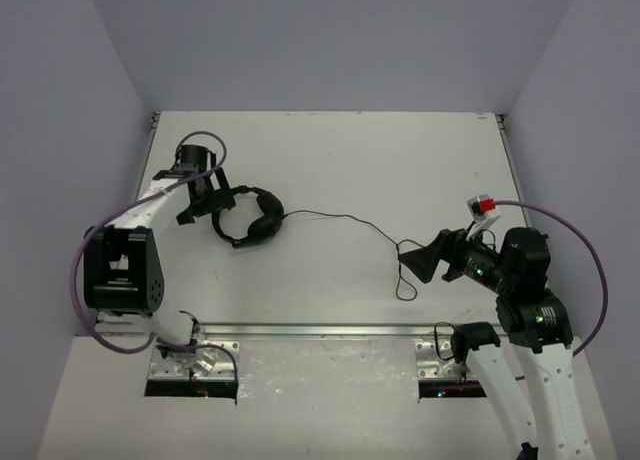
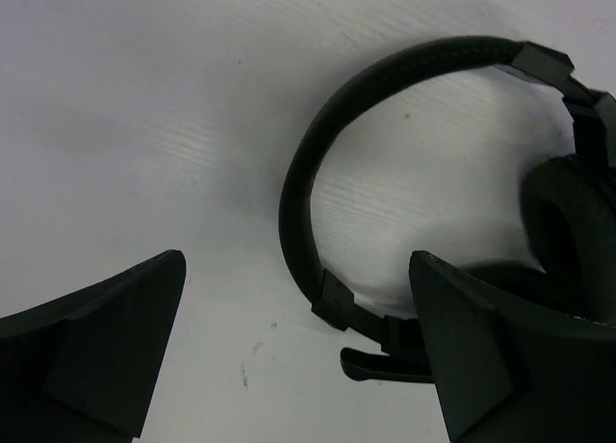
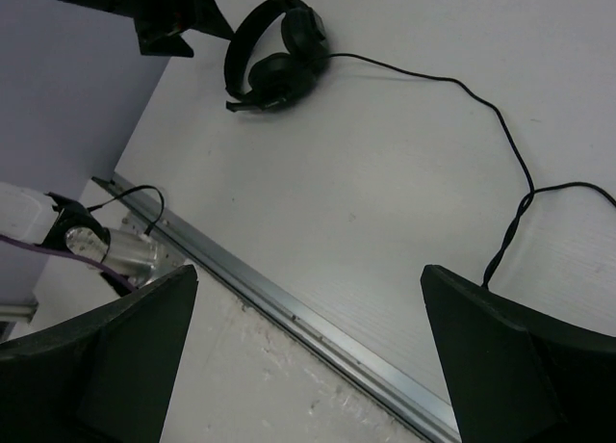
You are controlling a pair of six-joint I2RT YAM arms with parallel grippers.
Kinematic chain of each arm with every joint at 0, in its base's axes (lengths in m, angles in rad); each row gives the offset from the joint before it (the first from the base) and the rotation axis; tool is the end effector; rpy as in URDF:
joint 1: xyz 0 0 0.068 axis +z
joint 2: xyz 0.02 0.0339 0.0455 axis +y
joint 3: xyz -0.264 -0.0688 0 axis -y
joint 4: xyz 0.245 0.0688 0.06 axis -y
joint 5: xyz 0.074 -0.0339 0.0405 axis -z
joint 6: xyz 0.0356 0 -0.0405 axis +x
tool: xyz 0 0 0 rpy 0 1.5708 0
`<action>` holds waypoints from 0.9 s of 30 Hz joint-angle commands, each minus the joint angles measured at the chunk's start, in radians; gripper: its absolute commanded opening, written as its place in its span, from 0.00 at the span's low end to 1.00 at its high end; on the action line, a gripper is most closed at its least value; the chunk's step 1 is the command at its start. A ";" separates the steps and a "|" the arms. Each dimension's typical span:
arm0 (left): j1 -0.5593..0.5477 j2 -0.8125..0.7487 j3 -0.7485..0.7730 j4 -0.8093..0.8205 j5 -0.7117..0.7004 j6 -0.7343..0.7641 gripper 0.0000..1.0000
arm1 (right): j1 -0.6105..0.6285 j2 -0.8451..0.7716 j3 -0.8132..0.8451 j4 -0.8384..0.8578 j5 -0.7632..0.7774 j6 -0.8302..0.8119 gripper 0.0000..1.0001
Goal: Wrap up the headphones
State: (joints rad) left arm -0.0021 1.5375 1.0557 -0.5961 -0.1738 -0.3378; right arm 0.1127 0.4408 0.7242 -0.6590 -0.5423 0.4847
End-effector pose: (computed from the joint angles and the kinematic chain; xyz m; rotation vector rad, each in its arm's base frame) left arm 0.3077 0.0055 0.2209 -0.4953 2.5788 0.1137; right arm 0.0942 0.0292 0.3139 -0.0020 2.0017 0.9165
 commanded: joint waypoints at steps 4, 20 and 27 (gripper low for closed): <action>0.031 0.205 0.156 0.082 0.070 0.037 0.99 | -0.005 -0.019 -0.063 0.173 -0.108 0.060 0.99; -0.002 0.259 0.124 0.087 0.080 -0.013 0.00 | -0.005 0.009 -0.250 0.497 -0.244 0.214 0.99; -0.220 -0.055 0.116 -0.100 -0.149 -0.038 0.00 | -0.005 0.189 -0.476 1.361 -0.318 0.440 0.99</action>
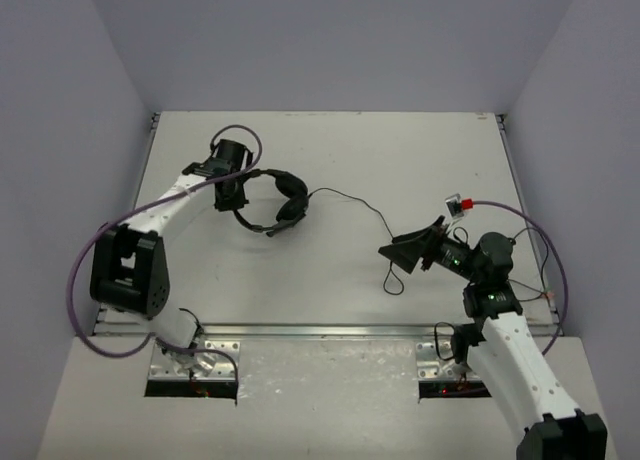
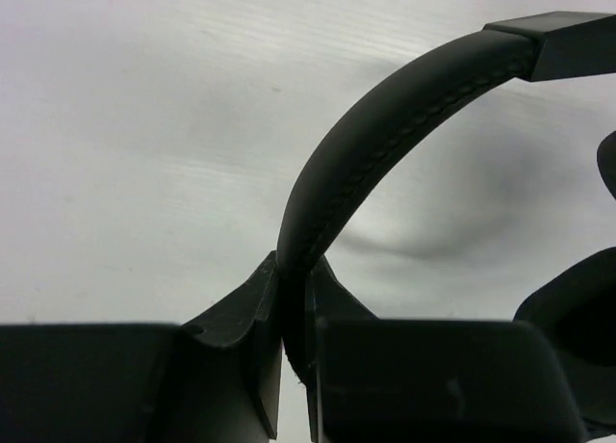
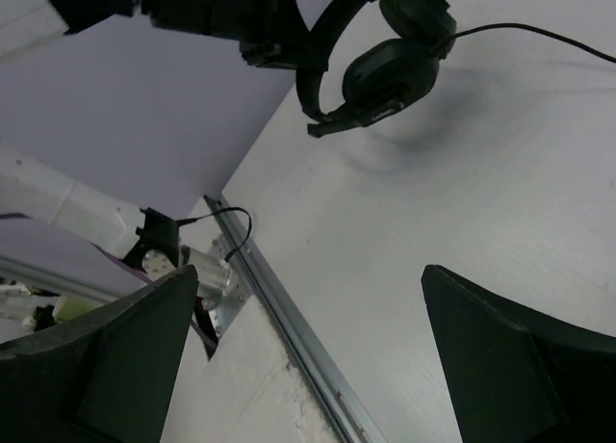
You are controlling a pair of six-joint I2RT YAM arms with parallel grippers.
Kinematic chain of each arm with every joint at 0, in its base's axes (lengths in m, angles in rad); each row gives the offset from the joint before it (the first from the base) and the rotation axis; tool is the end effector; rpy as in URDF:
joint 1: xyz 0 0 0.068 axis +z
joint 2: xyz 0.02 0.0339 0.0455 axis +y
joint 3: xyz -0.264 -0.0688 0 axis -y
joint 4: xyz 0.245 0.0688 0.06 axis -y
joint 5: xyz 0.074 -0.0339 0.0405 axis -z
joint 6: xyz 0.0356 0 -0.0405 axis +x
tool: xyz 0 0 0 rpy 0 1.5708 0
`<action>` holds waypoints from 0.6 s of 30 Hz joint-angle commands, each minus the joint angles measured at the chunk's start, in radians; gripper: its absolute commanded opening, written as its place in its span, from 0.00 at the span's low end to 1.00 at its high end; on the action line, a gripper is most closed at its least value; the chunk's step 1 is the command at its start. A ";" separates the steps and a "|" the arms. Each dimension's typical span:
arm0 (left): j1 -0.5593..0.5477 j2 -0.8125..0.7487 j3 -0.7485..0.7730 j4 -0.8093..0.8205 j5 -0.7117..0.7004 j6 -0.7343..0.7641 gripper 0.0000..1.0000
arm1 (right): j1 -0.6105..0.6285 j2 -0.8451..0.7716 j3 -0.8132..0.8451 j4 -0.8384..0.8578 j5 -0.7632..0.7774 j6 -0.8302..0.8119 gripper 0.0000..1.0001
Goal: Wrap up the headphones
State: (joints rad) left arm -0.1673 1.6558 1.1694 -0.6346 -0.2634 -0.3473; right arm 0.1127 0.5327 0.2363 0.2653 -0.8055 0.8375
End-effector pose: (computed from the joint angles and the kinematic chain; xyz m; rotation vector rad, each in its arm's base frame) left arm 0.3310 -0.0465 0.2175 -0.3165 2.6182 0.1842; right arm 0.1392 0.0416 0.2303 -0.0519 1.7738 1.3487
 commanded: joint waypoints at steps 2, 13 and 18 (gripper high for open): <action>-0.063 -0.286 -0.042 -0.071 0.004 -0.035 0.00 | -0.004 0.217 0.014 0.503 -0.026 0.081 0.99; -0.075 -0.609 -0.087 -0.126 0.256 -0.067 0.00 | 0.303 0.625 0.313 0.298 0.351 -0.567 0.91; -0.075 -0.669 -0.022 -0.169 0.342 -0.070 0.00 | 0.358 0.739 0.314 0.380 0.537 -0.641 0.78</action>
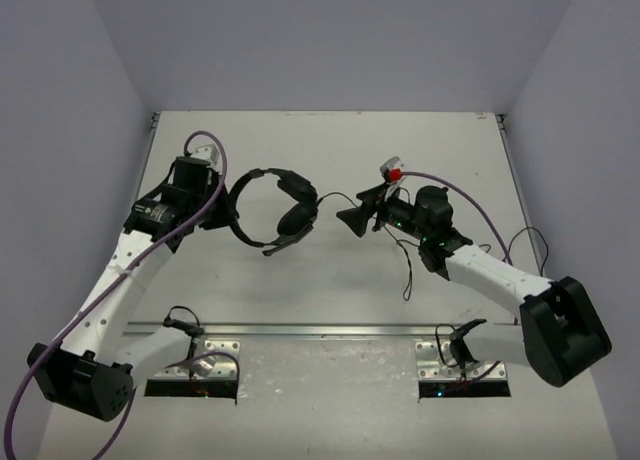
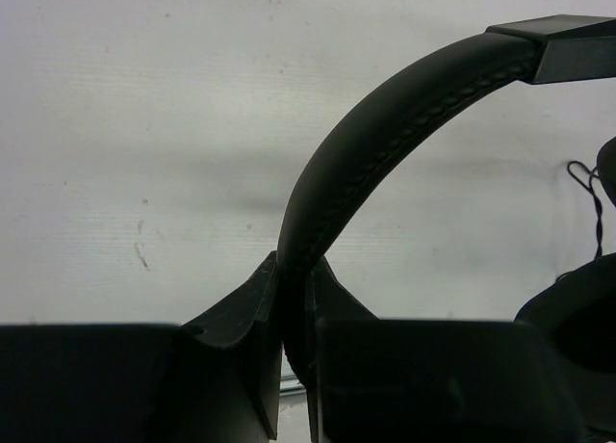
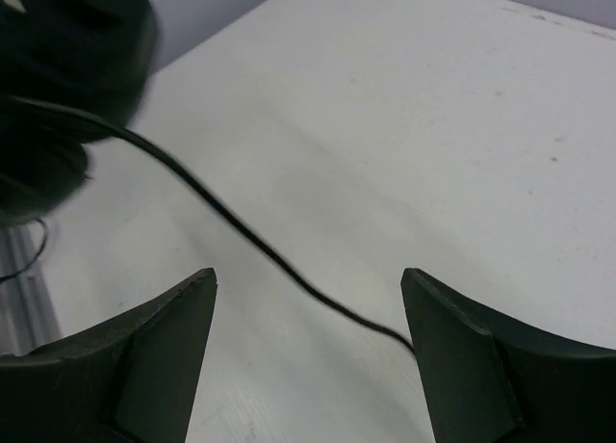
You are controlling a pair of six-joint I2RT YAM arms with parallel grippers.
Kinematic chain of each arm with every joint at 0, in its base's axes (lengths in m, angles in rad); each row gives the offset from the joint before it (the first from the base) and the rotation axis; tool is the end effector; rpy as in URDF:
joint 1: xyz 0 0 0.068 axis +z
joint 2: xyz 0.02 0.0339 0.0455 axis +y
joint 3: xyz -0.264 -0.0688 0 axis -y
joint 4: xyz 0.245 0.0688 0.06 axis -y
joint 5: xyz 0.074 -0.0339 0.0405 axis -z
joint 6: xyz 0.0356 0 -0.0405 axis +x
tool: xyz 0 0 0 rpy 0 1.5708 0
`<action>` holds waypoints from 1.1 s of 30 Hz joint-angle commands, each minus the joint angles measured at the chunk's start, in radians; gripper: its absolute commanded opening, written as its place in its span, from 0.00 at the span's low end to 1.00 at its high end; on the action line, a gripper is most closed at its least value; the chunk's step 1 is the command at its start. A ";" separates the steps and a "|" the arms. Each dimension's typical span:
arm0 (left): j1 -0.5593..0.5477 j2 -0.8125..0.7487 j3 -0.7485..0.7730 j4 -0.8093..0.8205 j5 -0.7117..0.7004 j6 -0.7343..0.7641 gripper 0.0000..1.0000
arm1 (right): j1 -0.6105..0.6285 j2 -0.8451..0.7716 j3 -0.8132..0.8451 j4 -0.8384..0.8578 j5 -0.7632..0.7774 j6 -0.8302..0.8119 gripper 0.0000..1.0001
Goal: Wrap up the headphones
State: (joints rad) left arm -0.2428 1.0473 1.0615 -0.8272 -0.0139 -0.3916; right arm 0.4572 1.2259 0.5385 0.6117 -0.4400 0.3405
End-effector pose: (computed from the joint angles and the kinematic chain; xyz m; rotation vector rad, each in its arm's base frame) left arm 0.2015 -0.0494 0.3260 -0.1852 2.3954 -0.2825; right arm 0.2303 0.1302 0.2448 -0.4495 1.6712 0.9593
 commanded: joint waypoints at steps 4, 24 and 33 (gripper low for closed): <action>0.000 -0.093 0.126 -0.003 0.106 -0.027 0.00 | 0.024 0.110 -0.009 0.111 0.279 -0.153 0.75; 0.002 -0.168 0.331 -0.079 0.060 -0.257 0.01 | 0.037 0.230 -0.052 0.393 0.031 0.113 0.09; 0.002 -0.247 0.295 0.029 -0.010 -0.582 0.00 | 0.227 0.305 0.217 0.090 0.197 0.052 0.01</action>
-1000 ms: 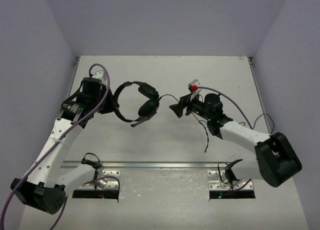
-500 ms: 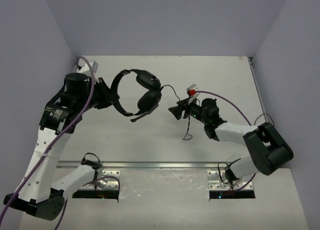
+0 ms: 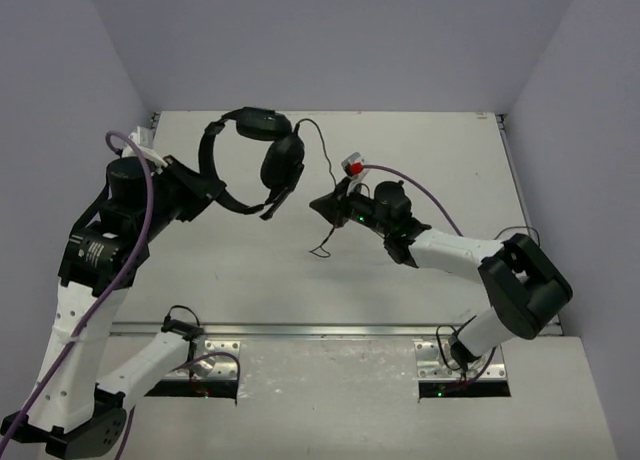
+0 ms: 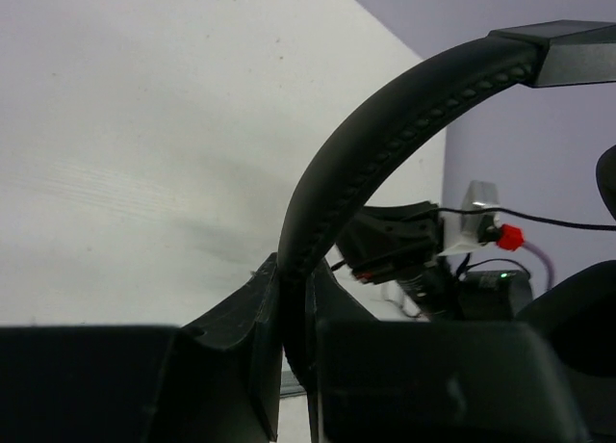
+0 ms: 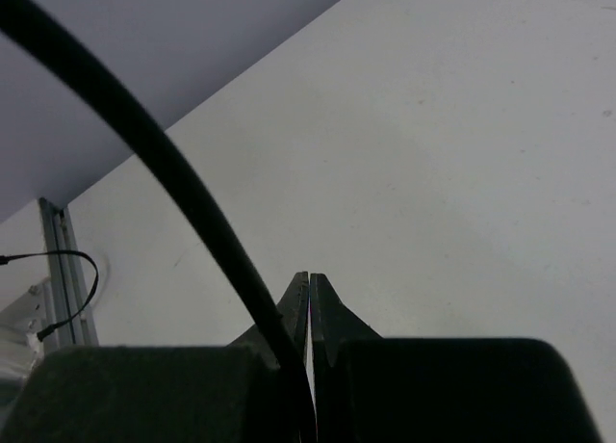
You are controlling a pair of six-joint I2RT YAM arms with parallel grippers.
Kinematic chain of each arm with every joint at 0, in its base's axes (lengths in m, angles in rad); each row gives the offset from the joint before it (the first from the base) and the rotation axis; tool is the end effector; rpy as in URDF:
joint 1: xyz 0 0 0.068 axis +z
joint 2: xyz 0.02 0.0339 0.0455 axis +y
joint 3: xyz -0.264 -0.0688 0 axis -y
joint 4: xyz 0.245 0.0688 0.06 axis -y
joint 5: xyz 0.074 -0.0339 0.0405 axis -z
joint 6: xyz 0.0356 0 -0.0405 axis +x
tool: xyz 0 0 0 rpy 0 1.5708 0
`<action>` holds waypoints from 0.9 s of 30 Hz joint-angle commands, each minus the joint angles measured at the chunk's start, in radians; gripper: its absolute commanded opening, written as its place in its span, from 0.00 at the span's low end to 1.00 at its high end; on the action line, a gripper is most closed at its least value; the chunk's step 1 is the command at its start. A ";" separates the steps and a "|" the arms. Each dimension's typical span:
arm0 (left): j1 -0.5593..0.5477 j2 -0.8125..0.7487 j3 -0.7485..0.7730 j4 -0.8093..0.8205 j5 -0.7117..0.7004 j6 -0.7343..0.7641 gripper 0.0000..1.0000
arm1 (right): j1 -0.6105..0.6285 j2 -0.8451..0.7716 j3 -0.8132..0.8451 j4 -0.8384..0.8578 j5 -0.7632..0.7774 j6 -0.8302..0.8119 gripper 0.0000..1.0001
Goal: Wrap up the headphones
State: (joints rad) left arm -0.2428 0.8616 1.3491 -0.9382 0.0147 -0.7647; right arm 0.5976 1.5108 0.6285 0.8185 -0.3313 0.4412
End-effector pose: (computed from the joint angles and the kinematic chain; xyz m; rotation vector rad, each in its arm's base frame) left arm 0.1310 -0.0330 0.4339 -0.5282 2.0153 -0.6440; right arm 0.2527 0.1860 0.2191 -0.4033 1.6937 1.0506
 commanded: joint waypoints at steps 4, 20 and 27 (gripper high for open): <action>0.002 -0.061 -0.016 0.185 -0.105 -0.355 0.00 | 0.201 0.107 0.241 -0.264 0.176 -0.036 0.01; 0.002 0.023 -0.148 0.182 -0.711 -0.568 0.00 | 0.465 0.209 0.611 -0.723 0.265 -0.283 0.01; 0.002 0.109 -0.107 0.095 -0.848 -0.597 0.00 | 0.469 0.161 0.594 -0.754 0.229 -0.297 0.01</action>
State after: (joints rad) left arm -0.2428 0.9627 1.1866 -0.9096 -0.7097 -1.2922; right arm 1.0584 1.7245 1.2007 0.0994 -0.0788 0.1967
